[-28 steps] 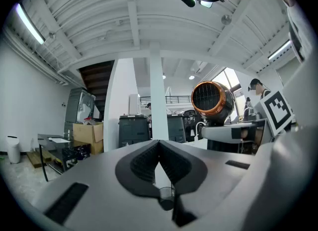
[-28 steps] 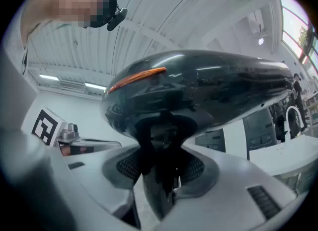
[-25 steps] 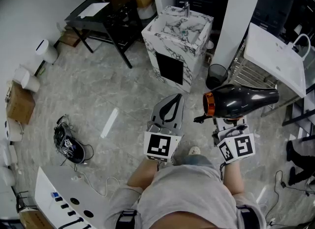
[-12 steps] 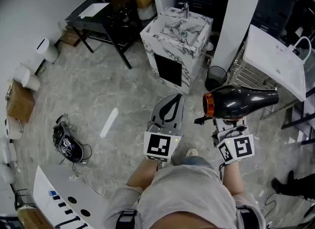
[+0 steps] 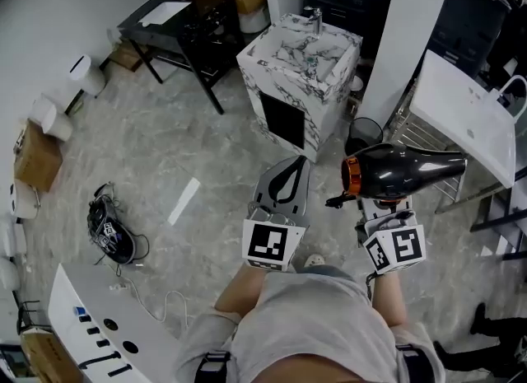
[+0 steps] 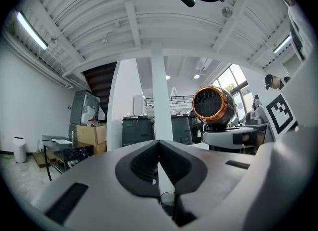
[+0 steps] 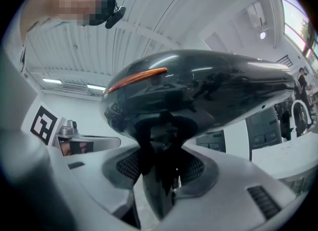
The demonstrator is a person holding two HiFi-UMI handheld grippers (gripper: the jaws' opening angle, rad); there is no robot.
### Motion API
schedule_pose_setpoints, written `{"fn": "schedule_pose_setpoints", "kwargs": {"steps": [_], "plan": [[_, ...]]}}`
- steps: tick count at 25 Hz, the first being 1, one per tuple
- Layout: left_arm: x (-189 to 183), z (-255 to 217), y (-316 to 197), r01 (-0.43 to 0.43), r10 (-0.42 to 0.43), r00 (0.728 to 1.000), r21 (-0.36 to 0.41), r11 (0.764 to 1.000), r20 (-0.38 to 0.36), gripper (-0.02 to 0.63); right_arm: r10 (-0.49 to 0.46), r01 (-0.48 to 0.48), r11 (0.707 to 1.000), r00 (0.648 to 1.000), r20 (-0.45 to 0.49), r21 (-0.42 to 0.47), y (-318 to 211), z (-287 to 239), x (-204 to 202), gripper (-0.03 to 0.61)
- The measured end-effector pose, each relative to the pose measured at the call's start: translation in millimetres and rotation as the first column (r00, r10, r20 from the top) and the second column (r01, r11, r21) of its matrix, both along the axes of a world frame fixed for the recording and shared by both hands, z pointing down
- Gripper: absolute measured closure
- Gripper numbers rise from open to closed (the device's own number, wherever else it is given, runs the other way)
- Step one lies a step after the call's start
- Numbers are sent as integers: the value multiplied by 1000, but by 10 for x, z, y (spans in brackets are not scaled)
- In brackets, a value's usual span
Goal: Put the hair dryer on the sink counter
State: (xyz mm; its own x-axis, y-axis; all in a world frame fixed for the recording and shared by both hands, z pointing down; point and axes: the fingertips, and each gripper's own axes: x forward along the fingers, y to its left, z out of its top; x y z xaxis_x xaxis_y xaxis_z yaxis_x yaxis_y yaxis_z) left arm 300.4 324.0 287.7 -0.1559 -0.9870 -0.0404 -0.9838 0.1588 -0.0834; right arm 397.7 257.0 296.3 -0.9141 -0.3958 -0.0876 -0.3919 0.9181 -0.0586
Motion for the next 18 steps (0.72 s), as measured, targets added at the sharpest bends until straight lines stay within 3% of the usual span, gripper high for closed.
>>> {"fn": "schedule_pose_setpoints", "kwargs": {"steps": [9,18], "plan": [[-228,51,-194,36,-36,999,-17,999,-8,600,-6,6,1000,1000,-3,0,-253,19,-190,396],[-811,84,-522,-19,18,1000,-29,999,-16,600,42,-42,999,999,-5,-27,-534,62,-726,396]]}}
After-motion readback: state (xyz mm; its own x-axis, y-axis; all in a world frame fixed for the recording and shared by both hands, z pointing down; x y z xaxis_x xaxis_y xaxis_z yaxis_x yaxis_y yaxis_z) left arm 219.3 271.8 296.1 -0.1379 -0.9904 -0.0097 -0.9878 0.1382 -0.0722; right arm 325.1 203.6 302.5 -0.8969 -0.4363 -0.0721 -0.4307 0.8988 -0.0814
